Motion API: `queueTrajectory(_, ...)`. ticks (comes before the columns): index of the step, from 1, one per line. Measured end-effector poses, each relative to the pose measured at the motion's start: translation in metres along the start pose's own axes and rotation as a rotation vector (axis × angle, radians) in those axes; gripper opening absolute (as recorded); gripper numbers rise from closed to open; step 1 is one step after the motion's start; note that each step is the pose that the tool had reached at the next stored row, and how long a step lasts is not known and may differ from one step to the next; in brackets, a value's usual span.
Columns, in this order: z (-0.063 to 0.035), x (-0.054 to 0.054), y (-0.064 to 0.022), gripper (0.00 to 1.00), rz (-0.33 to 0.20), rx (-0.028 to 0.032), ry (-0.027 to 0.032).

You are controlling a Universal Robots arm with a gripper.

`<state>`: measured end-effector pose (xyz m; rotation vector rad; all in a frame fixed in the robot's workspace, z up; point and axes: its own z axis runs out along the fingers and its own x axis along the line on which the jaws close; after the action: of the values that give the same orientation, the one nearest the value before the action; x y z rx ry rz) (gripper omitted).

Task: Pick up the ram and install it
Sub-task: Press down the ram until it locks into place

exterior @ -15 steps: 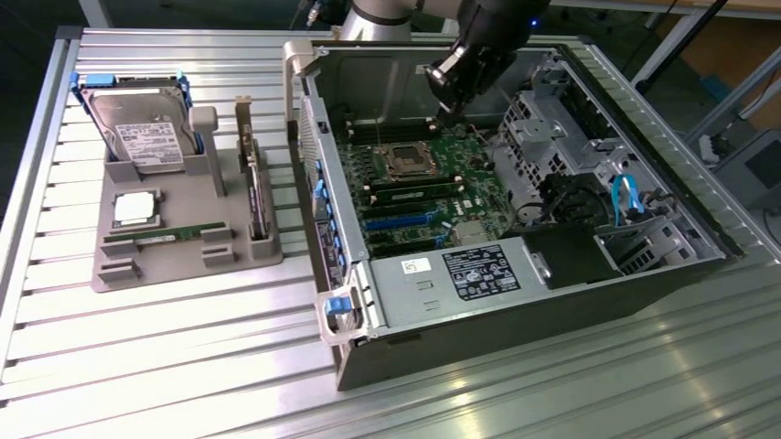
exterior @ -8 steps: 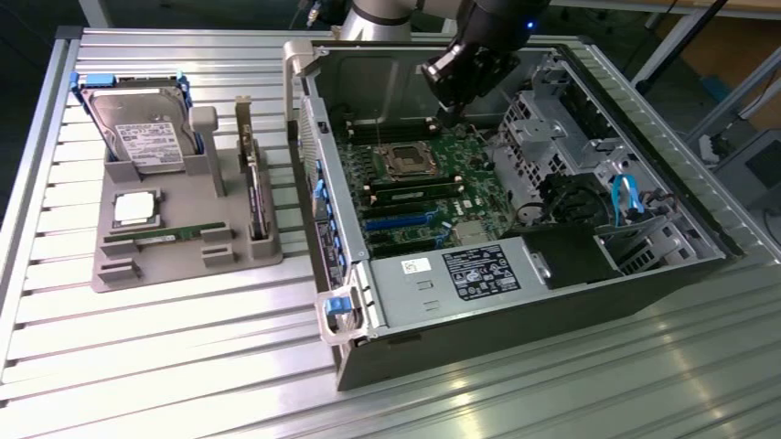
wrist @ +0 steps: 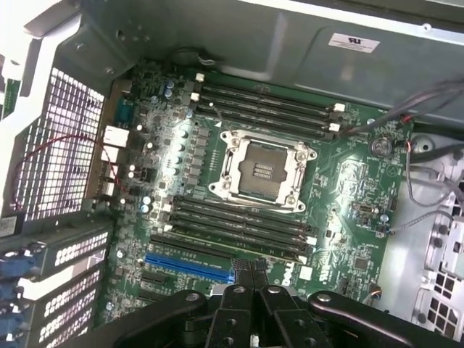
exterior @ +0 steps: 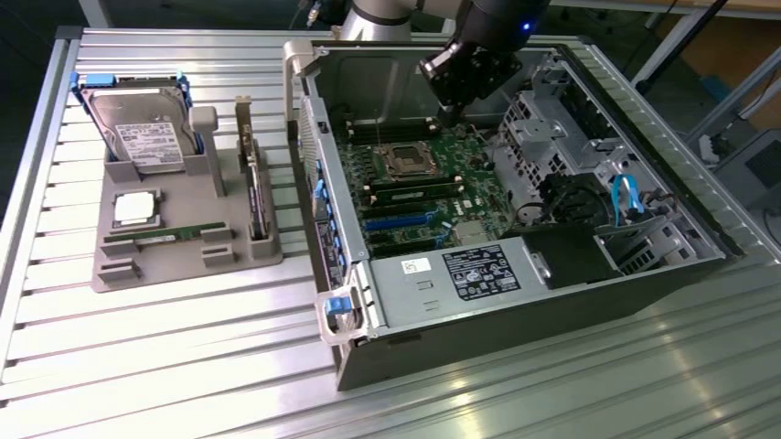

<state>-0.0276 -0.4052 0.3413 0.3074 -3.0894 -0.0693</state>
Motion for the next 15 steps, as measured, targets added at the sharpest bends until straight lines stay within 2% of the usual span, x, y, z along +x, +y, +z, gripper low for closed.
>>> queueTrajectory(8, 0.0009, 0.0002, 0.0000, 0.10, 0.096, -0.0030, -0.0046)
queueTrajectory(12, 0.0009, 0.0011, 0.0002, 0.10, 0.100, -0.0032, -0.0048)
queueTrajectory(14, 0.0010, 0.0026, 0.0005, 0.10, 0.099, -0.0026, -0.0082)
queueTrajectory(15, 0.0010, 0.0035, 0.0006, 0.10, 0.099, -0.0020, -0.0117)
